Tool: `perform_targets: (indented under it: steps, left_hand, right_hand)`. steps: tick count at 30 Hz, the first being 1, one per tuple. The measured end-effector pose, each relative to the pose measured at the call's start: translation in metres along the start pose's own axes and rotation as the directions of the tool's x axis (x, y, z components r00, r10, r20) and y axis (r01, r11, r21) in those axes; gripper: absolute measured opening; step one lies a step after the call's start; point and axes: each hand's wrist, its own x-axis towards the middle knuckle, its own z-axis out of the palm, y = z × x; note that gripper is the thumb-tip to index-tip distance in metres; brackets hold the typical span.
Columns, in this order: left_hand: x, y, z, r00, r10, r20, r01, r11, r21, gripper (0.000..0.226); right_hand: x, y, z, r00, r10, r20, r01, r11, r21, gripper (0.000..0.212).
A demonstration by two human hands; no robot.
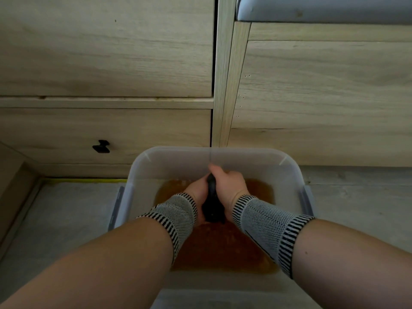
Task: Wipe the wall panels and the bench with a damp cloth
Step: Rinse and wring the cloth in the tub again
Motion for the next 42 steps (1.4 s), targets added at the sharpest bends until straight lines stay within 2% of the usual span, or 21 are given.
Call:
perform_targets:
  steps: [2, 4, 6, 9, 10, 13, 15, 18, 20, 21, 25, 28, 30, 32, 34, 36, 38, 39, 40, 41, 42]
  left_hand:
    - [0.009, 0.002, -0.002, 0.998, 0.019, -0.056, -0.015, 0.998, 0.061, 0.048]
    - [0.013, 0.002, -0.001, 0.991, 0.054, -0.121, -0.034, 0.986, 0.162, 0.049]
    - [0.016, 0.000, -0.003, 0.980, 0.069, -0.187, -0.029, 0.978, 0.208, 0.050]
    - [0.019, 0.003, -0.011, 0.926, 0.147, -0.347, -0.039, 0.953, 0.301, 0.049]
    - [0.020, 0.004, -0.016, 0.906, 0.156, -0.393, -0.055, 0.965, 0.258, 0.046]
    - [0.017, 0.008, -0.025, 0.911, 0.128, -0.392, -0.035, 0.971, 0.235, 0.042]
    - [0.018, 0.004, -0.025, 0.940, 0.083, -0.330, 0.024, 0.951, 0.307, 0.048]
    - [0.012, -0.002, -0.016, 0.974, -0.075, -0.212, 0.123, 0.967, 0.223, 0.066]
    - [0.007, -0.001, -0.011, 0.989, -0.106, -0.102, 0.124, 0.975, 0.184, 0.062]
    - [0.005, 0.001, -0.010, 0.993, -0.103, -0.056, 0.111, 0.983, 0.147, 0.061]
    - [-0.002, 0.005, -0.006, 1.000, -0.020, 0.013, 0.020, 1.000, -0.010, 0.056]
    - [-0.007, 0.002, 0.002, 1.000, 0.025, -0.001, -0.025, 1.000, -0.001, 0.048]
    - [0.000, 0.003, 0.000, 0.993, 0.080, -0.087, -0.074, 0.995, 0.067, 0.047]
    - [0.007, 0.002, -0.001, 0.969, 0.168, -0.179, -0.131, 0.970, 0.203, 0.051]
    - [0.012, -0.001, -0.004, 0.944, 0.255, -0.212, -0.158, 0.908, 0.389, 0.055]
    - [0.019, 0.002, -0.010, 0.921, 0.263, -0.288, -0.088, 0.859, 0.505, 0.054]
    - [0.020, 0.003, -0.019, 0.892, 0.238, -0.386, 0.017, 0.833, 0.553, 0.056]
    - [0.020, 0.003, -0.025, 0.882, 0.230, -0.412, 0.043, 0.830, 0.556, 0.054]
    - [0.021, 0.004, -0.027, 0.876, 0.212, -0.432, 0.053, 0.850, 0.524, 0.051]
    - [0.022, 0.005, -0.030, 0.885, 0.187, -0.427, 0.042, 0.880, 0.472, 0.049]
    - [0.019, 0.004, -0.031, 0.898, 0.163, -0.408, 0.045, 0.889, 0.455, 0.048]
  right_hand:
    - [0.004, 0.001, -0.005, 0.996, -0.083, -0.019, 0.079, 0.984, -0.161, 0.043]
    - [0.005, 0.002, -0.012, 0.982, -0.188, 0.007, 0.173, 0.884, -0.435, 0.053]
    - [0.016, 0.012, -0.022, 0.977, -0.211, 0.002, 0.169, 0.777, -0.606, 0.055]
    - [0.030, 0.032, -0.036, 0.995, -0.102, 0.006, 0.078, 0.724, -0.685, 0.041]
    - [0.031, 0.038, -0.040, 0.999, -0.022, 0.046, 0.048, 0.699, -0.713, 0.037]
    - [0.030, 0.047, -0.047, 0.989, 0.129, 0.067, -0.029, 0.627, -0.779, 0.045]
    - [0.028, 0.035, -0.047, 0.980, 0.189, 0.068, -0.078, 0.668, -0.740, 0.045]
    - [0.020, 0.012, -0.032, 0.958, 0.225, 0.176, -0.145, 0.914, -0.378, 0.034]
    - [0.007, 0.003, -0.022, 0.963, 0.209, 0.170, -0.192, 0.975, -0.112, 0.030]
    - [0.003, 0.000, -0.017, 0.967, 0.200, 0.160, -0.197, 0.980, -0.039, 0.028]
    - [-0.004, -0.001, -0.001, 0.996, 0.007, 0.094, -0.006, 1.000, -0.003, 0.024]
    - [0.000, 0.001, 0.000, 0.997, -0.069, 0.035, 0.070, 0.997, -0.037, 0.033]
    - [0.003, 0.004, -0.003, 0.992, -0.125, -0.004, 0.123, 0.984, -0.130, 0.042]
    - [0.006, 0.006, -0.011, 0.967, -0.251, 0.034, 0.241, 0.871, -0.427, 0.050]
    - [0.014, 0.013, -0.021, 0.941, -0.318, 0.120, 0.303, 0.626, -0.719, 0.049]
    - [0.025, 0.026, -0.033, 0.942, -0.286, 0.172, 0.301, 0.501, -0.811, 0.042]
    - [0.031, 0.041, -0.040, 0.959, -0.126, 0.253, 0.283, 0.430, -0.858, 0.042]
    - [0.033, 0.049, -0.043, 0.961, -0.005, 0.277, 0.261, 0.358, -0.897, 0.049]
    - [0.032, 0.055, -0.046, 0.949, 0.090, 0.301, 0.274, 0.230, -0.934, 0.057]
    - [0.032, 0.057, -0.048, 0.947, 0.137, 0.292, 0.271, 0.150, -0.951, 0.062]
    - [0.036, 0.055, -0.049, 0.951, 0.143, 0.274, 0.258, 0.122, -0.958, 0.062]
